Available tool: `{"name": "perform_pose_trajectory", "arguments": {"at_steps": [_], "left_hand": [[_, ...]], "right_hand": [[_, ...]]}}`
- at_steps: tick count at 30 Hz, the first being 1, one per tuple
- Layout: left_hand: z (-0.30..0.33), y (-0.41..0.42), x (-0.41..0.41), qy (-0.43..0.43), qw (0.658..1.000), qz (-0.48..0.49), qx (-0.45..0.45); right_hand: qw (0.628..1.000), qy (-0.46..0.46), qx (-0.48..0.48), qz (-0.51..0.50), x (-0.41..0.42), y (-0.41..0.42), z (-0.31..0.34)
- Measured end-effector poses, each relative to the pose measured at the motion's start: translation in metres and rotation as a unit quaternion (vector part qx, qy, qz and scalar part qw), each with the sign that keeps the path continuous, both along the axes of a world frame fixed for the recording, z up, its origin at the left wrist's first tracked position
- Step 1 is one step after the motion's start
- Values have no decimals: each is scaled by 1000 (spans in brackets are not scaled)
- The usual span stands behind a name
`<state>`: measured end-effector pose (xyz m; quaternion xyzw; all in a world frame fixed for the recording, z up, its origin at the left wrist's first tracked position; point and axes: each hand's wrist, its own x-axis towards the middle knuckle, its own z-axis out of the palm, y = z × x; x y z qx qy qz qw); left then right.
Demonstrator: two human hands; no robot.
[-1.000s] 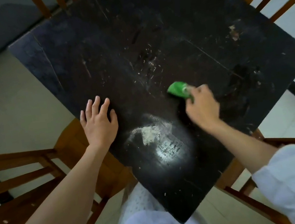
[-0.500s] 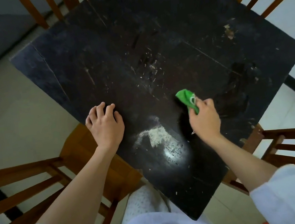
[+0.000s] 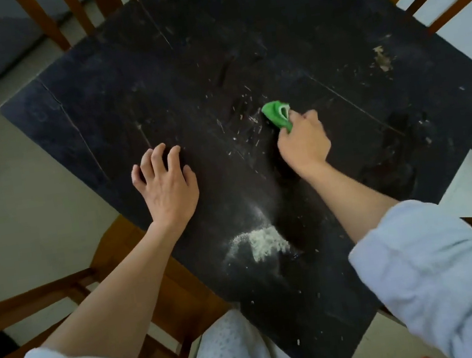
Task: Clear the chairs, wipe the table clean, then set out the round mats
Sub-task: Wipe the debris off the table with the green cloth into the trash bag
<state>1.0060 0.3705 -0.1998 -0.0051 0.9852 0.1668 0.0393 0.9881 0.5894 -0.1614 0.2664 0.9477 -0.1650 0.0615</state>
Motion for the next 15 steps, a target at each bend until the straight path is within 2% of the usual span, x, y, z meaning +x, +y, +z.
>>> {"name": "perform_pose_trajectory", "arguments": {"at_steps": [1, 3, 5, 6, 8, 11, 15], "left_hand": [[-1, 1, 0, 2, 1000, -3, -2], [-3, 0, -6, 8, 1000, -9, -3], [-2, -2, -15, 19, 1000, -12, -2], [-1, -2, -22, 19, 1000, -12, -4], [0, -1, -37, 4, 1000, -6, -10], [-3, 6, -48, -17, 1000, 3, -21], [-7, 9, -43, -12, 999, 19, -35]], "right_hand": [[999, 0, 15, 39, 0, -9, 0], [983, -8, 14, 182, 20, -33, 0], [945, -27, -49, 322, 55, -45, 4], [933, -29, -83, 350, 66, -41, 7], [947, 13, -93, 308, 59, -20, 8], [990, 80, -17, 117, 6, 21, 1], [993, 62, 41, -91, -48, 66, -8]]}}
